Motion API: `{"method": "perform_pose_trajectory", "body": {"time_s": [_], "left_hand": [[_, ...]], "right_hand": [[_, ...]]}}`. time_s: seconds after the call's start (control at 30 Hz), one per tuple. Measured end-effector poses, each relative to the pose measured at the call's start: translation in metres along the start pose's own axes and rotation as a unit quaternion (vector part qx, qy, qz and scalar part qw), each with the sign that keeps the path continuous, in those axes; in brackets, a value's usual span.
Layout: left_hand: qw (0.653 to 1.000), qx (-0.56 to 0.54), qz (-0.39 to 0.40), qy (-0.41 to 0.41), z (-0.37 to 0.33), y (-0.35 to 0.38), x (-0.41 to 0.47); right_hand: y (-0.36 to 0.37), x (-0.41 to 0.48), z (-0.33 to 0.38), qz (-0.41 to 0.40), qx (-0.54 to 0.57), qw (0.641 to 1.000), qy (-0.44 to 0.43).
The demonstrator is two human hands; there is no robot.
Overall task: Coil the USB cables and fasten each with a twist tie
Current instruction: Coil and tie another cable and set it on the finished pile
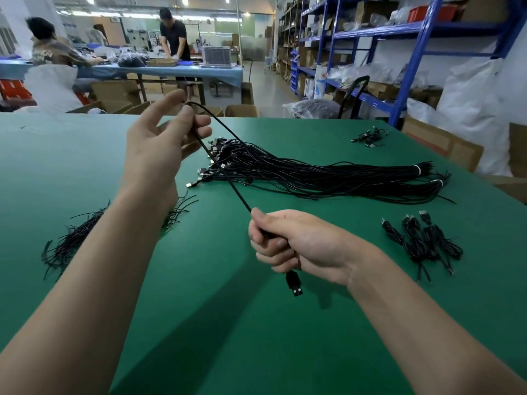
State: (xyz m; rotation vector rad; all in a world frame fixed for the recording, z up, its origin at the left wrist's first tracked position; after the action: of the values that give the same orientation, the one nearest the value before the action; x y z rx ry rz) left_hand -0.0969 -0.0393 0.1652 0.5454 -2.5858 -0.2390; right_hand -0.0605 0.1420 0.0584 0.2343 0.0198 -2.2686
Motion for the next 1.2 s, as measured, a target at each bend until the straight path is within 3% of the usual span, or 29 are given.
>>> {"method": "perform_pose_trajectory", "body": {"time_s": [0.13,0.27,0.37,0.47,0.53,0.67,0.77,0.9,1.13,1.2], "left_hand": [[0.986,0.158,0.035,0.046,-0.01,0.004,-0.002],[0.881,0.456,0.051,0.119,-0.019,0.018,-0.009],[0.872,0.419,0.177,0.179,-0.019,0.068,-0.035],[0.902,0.239,0.339,0.12,-0.001,0.116,-0.074],[0.91,0.206,0.34,0.114,0.008,0.127,-0.084],[0.897,0.266,0.316,0.157,0.024,0.137,-0.102],[0.882,0.315,0.323,0.136,0.038,0.142,-0.115],[0.854,0.357,0.355,0.133,0.035,0.143,-0.121],[0.735,0.523,0.396,0.17,0.022,0.144,-0.122],[0.718,0.543,0.399,0.173,0.018,0.141,-0.123]], "right_hand": [[-0.009,-0.005,0.005,-0.026,-0.022,0.999,-0.006],[-0.023,-0.017,0.033,-0.038,0.015,0.998,-0.057],[-0.025,-0.029,0.056,-0.01,0.086,0.992,-0.091],[-0.034,-0.041,0.072,-0.007,0.196,0.974,-0.113],[-0.044,-0.049,0.08,-0.023,0.25,0.958,-0.135],[-0.045,-0.053,0.087,-0.013,0.364,0.917,-0.164],[-0.037,-0.045,0.082,-0.01,0.432,0.888,-0.159],[-0.057,-0.046,0.076,-0.094,0.374,0.906,-0.173],[-0.092,-0.052,0.065,-0.256,0.241,0.916,-0.195],[-0.099,-0.055,0.064,-0.308,0.182,0.911,-0.206]]}}
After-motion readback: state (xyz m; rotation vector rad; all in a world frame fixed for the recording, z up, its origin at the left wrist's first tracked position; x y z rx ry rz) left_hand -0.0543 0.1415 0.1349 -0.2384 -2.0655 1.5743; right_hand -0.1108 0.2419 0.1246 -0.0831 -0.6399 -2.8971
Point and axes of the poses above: each hand's wrist, its own x-axis towards the middle knuckle, its own y-axis out of the palm, z = x × y, the point moved 10 cm from there along x, towards the middle knuckle, and after that the axes turned 1 degree about y, right-handed, at the moved point
